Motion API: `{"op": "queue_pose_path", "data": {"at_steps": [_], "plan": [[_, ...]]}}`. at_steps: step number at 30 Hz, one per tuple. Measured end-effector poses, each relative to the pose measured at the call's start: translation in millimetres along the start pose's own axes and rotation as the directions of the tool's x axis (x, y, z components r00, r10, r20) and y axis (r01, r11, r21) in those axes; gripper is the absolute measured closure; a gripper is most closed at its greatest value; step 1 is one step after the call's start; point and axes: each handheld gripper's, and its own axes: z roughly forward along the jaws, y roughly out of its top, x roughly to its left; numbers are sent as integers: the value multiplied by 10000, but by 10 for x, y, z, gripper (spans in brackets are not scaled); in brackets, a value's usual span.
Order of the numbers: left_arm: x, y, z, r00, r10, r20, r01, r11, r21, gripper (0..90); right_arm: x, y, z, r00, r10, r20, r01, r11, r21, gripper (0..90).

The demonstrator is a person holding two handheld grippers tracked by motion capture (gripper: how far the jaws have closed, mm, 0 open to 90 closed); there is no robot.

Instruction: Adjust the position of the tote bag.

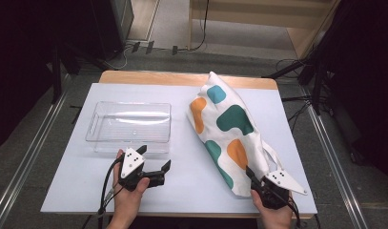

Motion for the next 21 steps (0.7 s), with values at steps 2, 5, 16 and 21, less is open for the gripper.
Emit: {"op": "queue_pose_path", "data": {"at_steps": [2,5,16,21], "plan": [[-49,4,32,9999,64,104,-64,10000,28,73,79,0,10,9997,177,-149,-177,9998,-48,824],[-105,16,66,9997,138,225,-139,9999,27,73,182,24,53,9951,697,-695,-701,9975,-23,814],[-149,7,61,9990,126,430,-125,9999,-37,73,501,105,31,9554,-867,-2822,832,9962,-246,305],[-115,-42,23,9992,41,398,-43,10000,58,73,188,126,-342,9437,-845,-3198,448,9906,-1296,286]]}}
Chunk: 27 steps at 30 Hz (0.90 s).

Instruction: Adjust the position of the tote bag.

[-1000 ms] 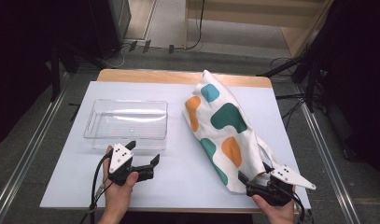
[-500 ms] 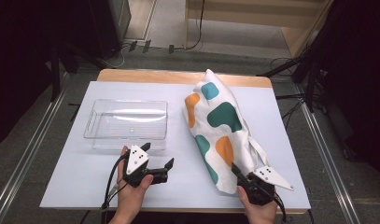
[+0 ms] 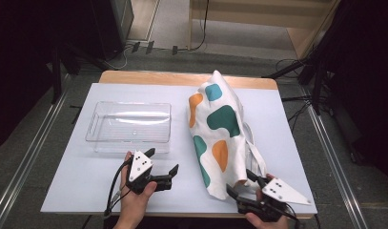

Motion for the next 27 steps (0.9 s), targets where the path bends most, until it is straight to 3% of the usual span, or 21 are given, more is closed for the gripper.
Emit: {"op": "queue_pose_path", "data": {"at_steps": [2,6,8,12,16,18,20,23,27], "plan": [[4,-5,-7,10000,-23,8,23,10000,-6,73,-123,12,-165,9993,371,-44,-374,9967,-717,371],[-26,-13,-2,10000,7,82,-7,10000,15,73,-336,-35,-322,9966,721,-401,-765,9895,-1227,573],[-38,-19,7,9999,61,108,-61,10000,40,73,-409,-71,-369,9942,884,-617,-959,9866,-1322,614],[-40,-40,29,9999,64,135,-66,9999,149,73,-499,-109,-465,9934,1006,-546,-1075,9835,-1453,630],[-57,-62,47,9998,63,204,-67,9998,199,73,-589,-125,-527,9914,1299,-130,-1303,9800,-1504,705],[-80,-66,54,9997,74,233,-79,9997,244,73,-626,-157,-436,9878,1342,796,-1282,9888,-762,789],[-112,-69,63,9993,168,337,-177,9995,254,73,-632,-228,-275,9852,1211,1210,-1260,9914,339,827],[-168,-77,71,9987,227,467,-240,9993,279,73,-586,-341,-41,9858,1201,1176,-1370,9795,1477,847],[-247,-87,82,9967,345,738,-369,9988,316,73,-380,-359,173,9947,832,608,-932,9780,1866,855]]}}
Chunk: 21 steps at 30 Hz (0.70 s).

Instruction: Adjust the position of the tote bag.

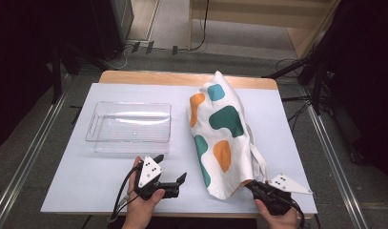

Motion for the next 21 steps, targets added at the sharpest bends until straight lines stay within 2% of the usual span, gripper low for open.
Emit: {"op": "queue_pose_path", "data": {"at_steps": [3,8,15,16,17,19,21], "plan": [[-67,-3,7,9996,112,276,-110,9999,-62,73,170,30,116,9991,-295,-315,296,9996,3,866],[-189,9,-23,9961,346,812,-318,9988,-364,73,385,37,320,9954,188,-935,-175,9997,153,874],[-338,35,-75,9856,754,1516,-633,9945,-831,73,625,81,558,9857,282,-1662,-245,9994,248,875],[-354,37,-77,9861,785,1462,-668,9943,-834,72,662,93,592,9842,268,-1751,-223,9994,274,875],[-371,50,-78,9863,644,1521,-523,9952,-822,73,689,102,618,9838,245,-1778,-200,9994,270,875],[-392,83,-85,9833,590,1723,-433,9947,-936,73,779,122,702,9825,163,-1858,-120,9996,242,875],[-413,141,-92,9866,647,1498,-495,9934,-1035,83,844,138,769,9799,25,-1993,27,9997,257,876]]}}
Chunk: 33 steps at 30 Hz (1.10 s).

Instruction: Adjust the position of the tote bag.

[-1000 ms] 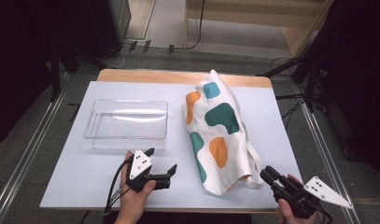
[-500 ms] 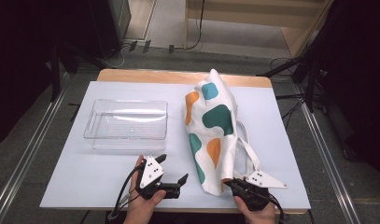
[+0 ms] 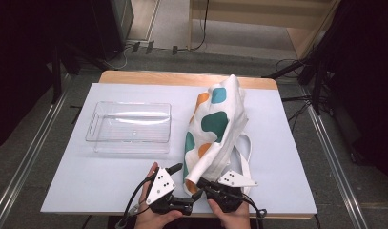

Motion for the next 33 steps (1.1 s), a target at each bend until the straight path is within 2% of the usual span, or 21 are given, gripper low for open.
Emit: {"op": "queue_pose_path", "data": {"at_steps": [1,3,4,5,6,8,11,12,14,17,21,22,23,25,26,27,29,30,31,32,33], "plan": [[13,22,-6,9999,-123,-92,122,9999,-99,152,14,5,23,10000,-31,-18,31,10000,-29,875],[34,35,-9,9997,-233,-112,232,9996,-133,194,0,9,36,9999,54,-162,-55,10000,-52,872],[82,43,8,9987,-456,-215,455,9990,-44,281,-11,7,29,9995,179,-255,-180,9998,-41,866],[109,37,29,9979,-646,-81,646,9979,58,333,-21,5,24,9994,199,-282,-201,9998,-61,862],[122,36,42,9980,-623,85,622,9980,147,364,-30,4,17,9993,218,-305,-219,9998,-37,856],[99,50,42,9990,-421,180,418,9990,154,541,-32,5,10,9995,164,-251,-165,9999,-43,836],[94,82,26,9999,-142,-44,143,9994,310,747,-35,4,-46,9998,5,-203,-6,10000,-42,788],[119,81,20,9998,-201,-42,203,9992,336,788,-42,1,-93,9998,-155,-130,154,9998,-107,773],[173,71,-1,9997,-228,-120,233,9987,452,828,-64,1,-194,9996,-295,-14,295,9994,-183,752],[248,70,-43,9996,-202,-179,211,9985,514,840,-143,28,-402,9986,-451,264,467,9968,-642,737],[294,82,-89,9997,-99,-245,112,9987,503,845,-351,143,-632,9905,-288,1344,476,9892,-1385,700],[309,83,-106,9996,-28,-273,42,9986,519,845,-351,143,-632,9905,-288,1344,476,9892,-1385,700],[347,82,-140,9993,43,-378,-23,9986,530,845,-506,233,-693,9793,-10,2022,351,9856,-1653,615],[403,78,-180,9987,16,-508,11,9986,537,846,-675,328,-700,9625,293,2696,165,9860,-1660,515],[403,78,-180,9987,16,-508,11,9986,537,846,-675,328,-700,9625,293,2696,165,9860,-1660,515],[458,74,-213,9977,-74,-676,109,9986,514,845,-863,410,-662,9461,541,3193,-22,9870,-1608,434],[507,71,-247,9963,-153,-843,196,9985,507,846,-982,466,-614,9356,654,3470,-120,9880,-1538,377],[524,68,-259,9960,-175,-871,221,9984,525,846,-1045,499,-578,9346,637,3501,-170,9907,-1348,355],[545,63,-271,9955,-224,-925,278,9980,572,845,-1088,522,-546,9288,524,3668,-94,9930,-1181,335],[566,57,-278,9951,-295,-944,353,9975,606,845,-1134,546,-498,9132,389,4057,28,9948,-1018,330],[587,52,-285,9941,-395,-1012,463,9968,656,845,-1183,566,-450,9017,263,4316,116,9963,-849,326]]}}
